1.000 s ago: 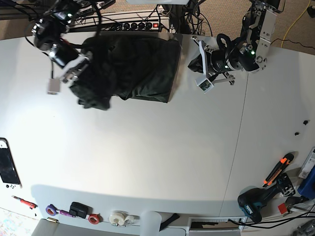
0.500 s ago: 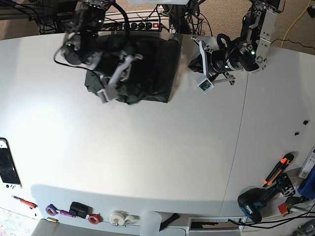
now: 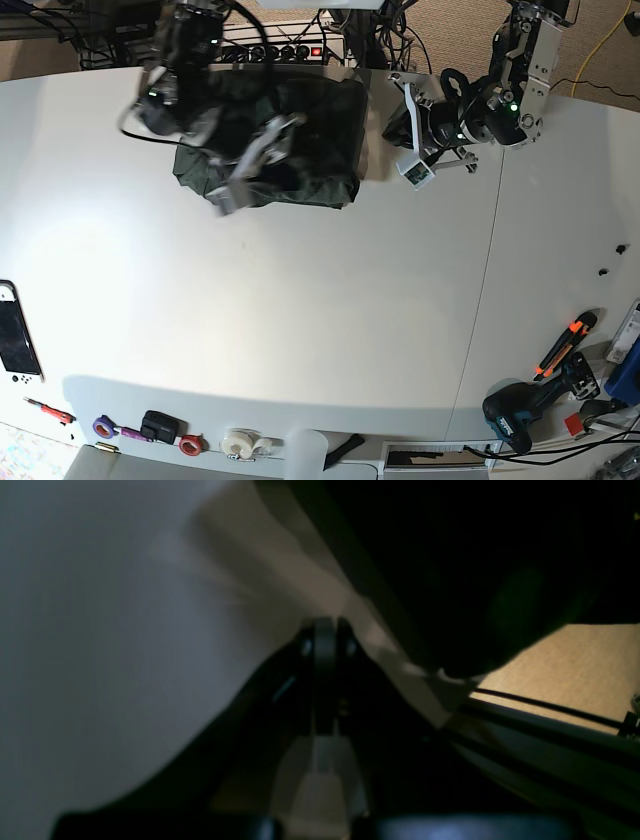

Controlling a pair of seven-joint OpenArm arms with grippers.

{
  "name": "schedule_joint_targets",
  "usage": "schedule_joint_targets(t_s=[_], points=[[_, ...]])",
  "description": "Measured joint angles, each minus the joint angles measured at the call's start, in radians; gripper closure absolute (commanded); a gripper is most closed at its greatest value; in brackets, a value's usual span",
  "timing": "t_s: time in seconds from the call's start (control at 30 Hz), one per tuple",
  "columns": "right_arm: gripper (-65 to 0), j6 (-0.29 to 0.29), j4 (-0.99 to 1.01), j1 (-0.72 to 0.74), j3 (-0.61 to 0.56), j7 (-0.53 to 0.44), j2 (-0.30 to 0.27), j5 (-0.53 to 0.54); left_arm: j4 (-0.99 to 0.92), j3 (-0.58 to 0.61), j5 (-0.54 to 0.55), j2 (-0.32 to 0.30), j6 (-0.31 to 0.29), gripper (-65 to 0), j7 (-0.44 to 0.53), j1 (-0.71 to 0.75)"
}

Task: Layout the t-shirt on the table in an organized manner, then fold the t-shirt properly
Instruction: 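Lower the right gripper onto the bundle and press it flat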

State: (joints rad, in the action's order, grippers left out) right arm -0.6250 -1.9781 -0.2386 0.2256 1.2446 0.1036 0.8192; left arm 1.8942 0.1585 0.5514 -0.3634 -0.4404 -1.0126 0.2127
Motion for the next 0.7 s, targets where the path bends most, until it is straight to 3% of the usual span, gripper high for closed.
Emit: schedule_joint_targets(t_s=[0.17,0.4,0.53,0.7], points=[[-34.9,0.005,-0.040,0.001,0.253,-0.030,0.000,0.046,0.000,0.000,0.000,0.000,-0.001,0.0,0.000,0.000],[-34.9,0.082,-0.024,0.001,0.568,-0.010,0.005,0.117,0.000,0.000,0.000,0.000,-0.001,0.0,0.000,0.000],[-34.9,0.081,0.065,0.002,0.641,0.010,0.006,0.164,0.000,0.000,0.000,0.000,-0.001,0.0,0.000,0.000],[-34.9,0.079,0.211,0.013,0.650,0.017,0.011,0.211,0.000,0.000,0.001,0.000,-0.028,0.0,0.000,0.000]])
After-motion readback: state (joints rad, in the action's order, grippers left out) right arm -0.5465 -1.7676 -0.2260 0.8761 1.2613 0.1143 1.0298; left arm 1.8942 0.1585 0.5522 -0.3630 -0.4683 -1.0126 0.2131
